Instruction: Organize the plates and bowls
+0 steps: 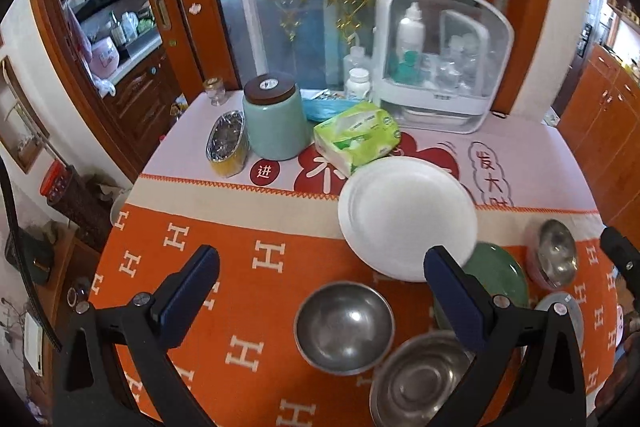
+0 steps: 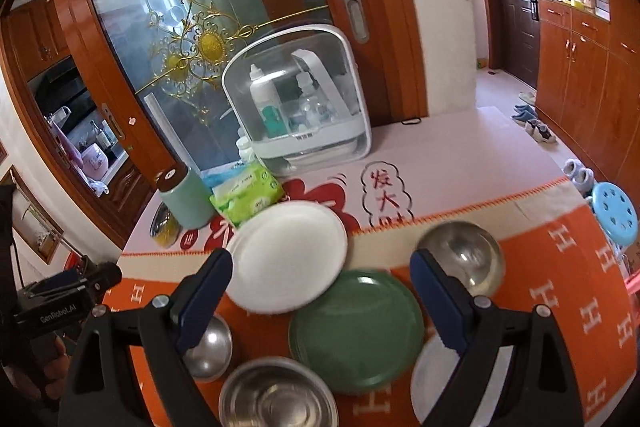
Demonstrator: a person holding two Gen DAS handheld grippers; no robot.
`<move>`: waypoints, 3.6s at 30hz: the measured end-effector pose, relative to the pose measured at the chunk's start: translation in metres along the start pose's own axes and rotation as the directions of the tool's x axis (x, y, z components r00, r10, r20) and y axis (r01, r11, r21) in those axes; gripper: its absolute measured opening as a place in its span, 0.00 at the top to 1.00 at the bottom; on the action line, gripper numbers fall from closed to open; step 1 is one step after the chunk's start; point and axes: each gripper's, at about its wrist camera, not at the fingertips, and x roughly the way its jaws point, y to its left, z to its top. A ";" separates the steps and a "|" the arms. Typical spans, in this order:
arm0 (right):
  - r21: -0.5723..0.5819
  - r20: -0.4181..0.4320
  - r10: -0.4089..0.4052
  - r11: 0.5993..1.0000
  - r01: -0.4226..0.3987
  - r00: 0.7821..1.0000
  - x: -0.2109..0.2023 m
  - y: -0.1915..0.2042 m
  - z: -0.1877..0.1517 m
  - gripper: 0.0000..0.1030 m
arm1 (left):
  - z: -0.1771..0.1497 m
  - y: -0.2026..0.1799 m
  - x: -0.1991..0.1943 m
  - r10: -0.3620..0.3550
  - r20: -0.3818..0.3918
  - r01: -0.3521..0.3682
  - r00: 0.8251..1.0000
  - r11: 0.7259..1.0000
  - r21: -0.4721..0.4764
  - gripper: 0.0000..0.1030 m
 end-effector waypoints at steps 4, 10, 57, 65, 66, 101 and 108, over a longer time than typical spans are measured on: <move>-0.009 0.015 0.018 1.000 -0.018 1.000 0.027 0.001 0.009 0.12 | 0.010 0.010 0.036 -0.020 -0.036 0.019 0.999 0.999 -0.033 0.01; -0.023 0.000 0.049 0.999 -0.049 0.999 0.071 -0.005 0.011 0.12 | 0.013 0.017 0.092 -0.124 -0.104 0.115 0.987 0.990 -0.084 0.01; 0.006 -0.282 0.066 0.998 -0.067 0.957 0.239 -0.038 -0.039 0.52 | -0.027 -0.016 0.254 -0.280 -0.284 0.241 0.917 0.956 -0.165 0.64; 0.003 -0.307 0.077 0.997 -0.079 0.948 0.245 -0.036 -0.042 0.78 | -0.028 -0.016 0.256 -0.316 -0.280 0.270 0.907 0.944 -0.190 0.75; 0.004 -0.307 0.074 0.997 -0.077 0.949 0.245 -0.035 -0.042 0.78 | -0.028 -0.016 0.255 -0.317 -0.278 0.271 0.907 0.944 -0.190 0.75; -0.005 -0.069 0.071 0.997 -0.071 0.995 0.059 -0.025 -0.007 0.78 | -0.021 -0.016 0.063 -0.405 -0.021 0.403 0.914 0.913 -0.066 0.75; -0.024 -0.019 0.078 0.997 -0.078 0.997 -0.003 -0.021 -0.019 0.78 | -0.039 -0.013 -0.003 -0.399 0.035 0.400 0.916 0.917 -0.010 0.75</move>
